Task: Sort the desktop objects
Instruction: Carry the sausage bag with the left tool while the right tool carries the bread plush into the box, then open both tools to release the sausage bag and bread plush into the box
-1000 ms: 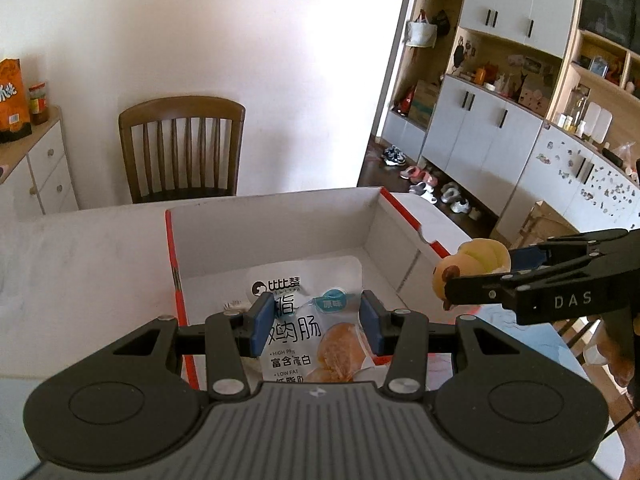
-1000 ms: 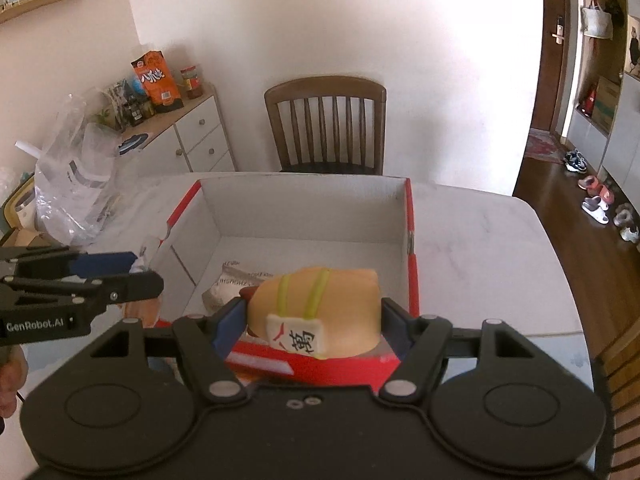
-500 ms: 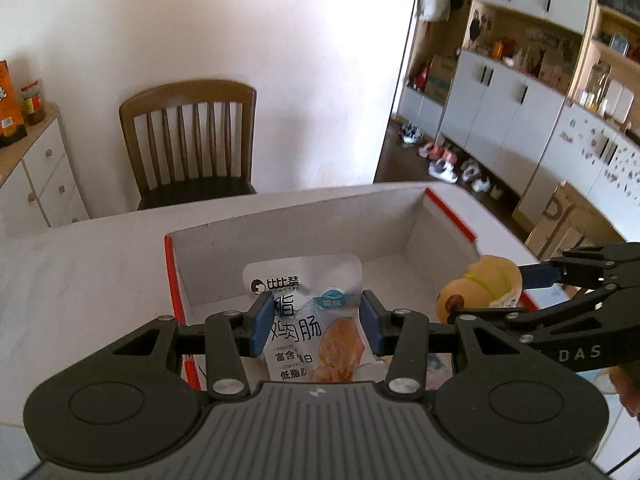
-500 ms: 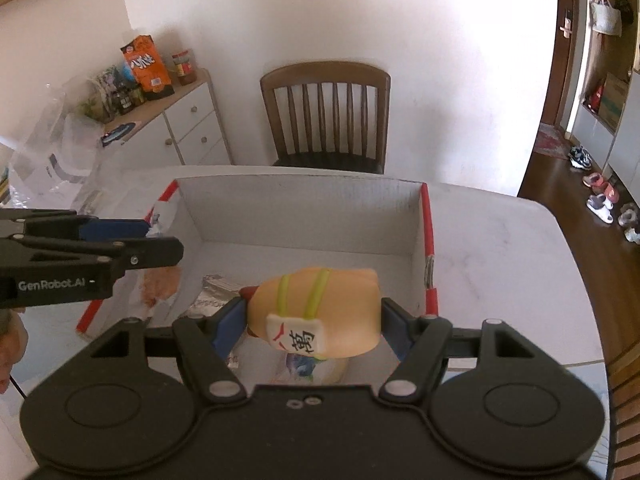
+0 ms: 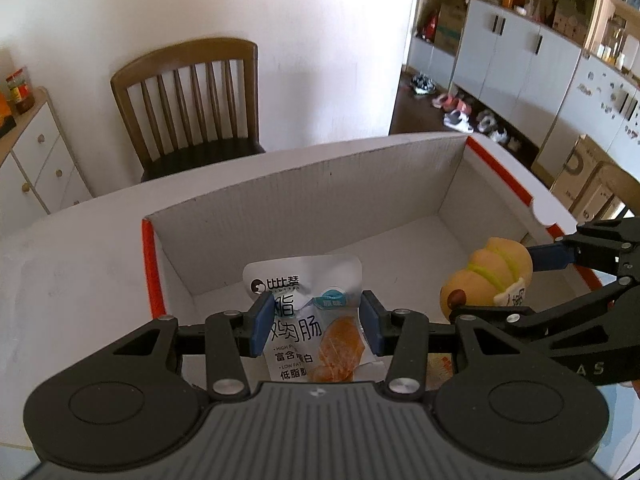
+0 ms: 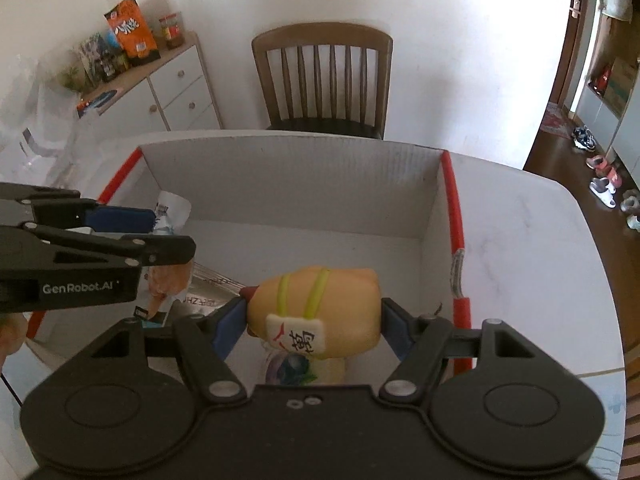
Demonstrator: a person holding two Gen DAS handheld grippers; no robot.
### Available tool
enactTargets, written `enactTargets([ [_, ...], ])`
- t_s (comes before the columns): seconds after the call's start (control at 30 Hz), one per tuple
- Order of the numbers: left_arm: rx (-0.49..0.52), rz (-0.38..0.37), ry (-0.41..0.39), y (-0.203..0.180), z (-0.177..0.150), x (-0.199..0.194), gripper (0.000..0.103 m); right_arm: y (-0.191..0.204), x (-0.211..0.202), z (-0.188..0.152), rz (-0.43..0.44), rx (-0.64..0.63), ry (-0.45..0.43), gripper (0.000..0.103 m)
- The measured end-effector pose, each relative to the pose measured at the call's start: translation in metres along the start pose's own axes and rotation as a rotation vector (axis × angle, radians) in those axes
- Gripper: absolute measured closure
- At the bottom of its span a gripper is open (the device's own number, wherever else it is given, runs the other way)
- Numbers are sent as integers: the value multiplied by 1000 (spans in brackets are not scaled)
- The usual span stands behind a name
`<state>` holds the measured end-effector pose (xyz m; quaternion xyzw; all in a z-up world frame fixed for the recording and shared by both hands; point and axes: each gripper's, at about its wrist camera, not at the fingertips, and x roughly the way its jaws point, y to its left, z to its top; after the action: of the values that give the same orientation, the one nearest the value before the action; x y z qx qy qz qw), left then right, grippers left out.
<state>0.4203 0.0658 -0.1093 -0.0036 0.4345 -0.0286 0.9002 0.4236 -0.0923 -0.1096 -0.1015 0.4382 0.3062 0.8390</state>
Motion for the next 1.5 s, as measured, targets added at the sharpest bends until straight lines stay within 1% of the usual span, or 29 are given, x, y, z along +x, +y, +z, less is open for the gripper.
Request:
enactTargets([
  [0.3,-7,1,70,3,-1,20,59,11,8,-3,-30,-107,18,31],
  [0.5,-31,-6,71,6,-2,20,59,15,7,-6,-21,-143,25,29],
  [0.6,-47,-6,63,8,-2,17,59,15,4,-7,-20,-145,16,20],
  [0.63,-52,-3,60,9,-3,15,59,15,2,-7,-18,-147,10,17],
  [0.8,-67,0,42,10,-5,3,59,15,-9,-6,-4,-140,-7,15],
  [0.9,-72,-4,26,10,-6,-6,54,14,-16,-4,1,-129,-17,15],
  [1.1,-73,-21,2,6,-9,-24,53,17,-35,-7,9,-129,-42,15],
  [1.5,-19,-50,-55,-19,-20,-71,53,20,-78,-20,33,-117,-77,15],
])
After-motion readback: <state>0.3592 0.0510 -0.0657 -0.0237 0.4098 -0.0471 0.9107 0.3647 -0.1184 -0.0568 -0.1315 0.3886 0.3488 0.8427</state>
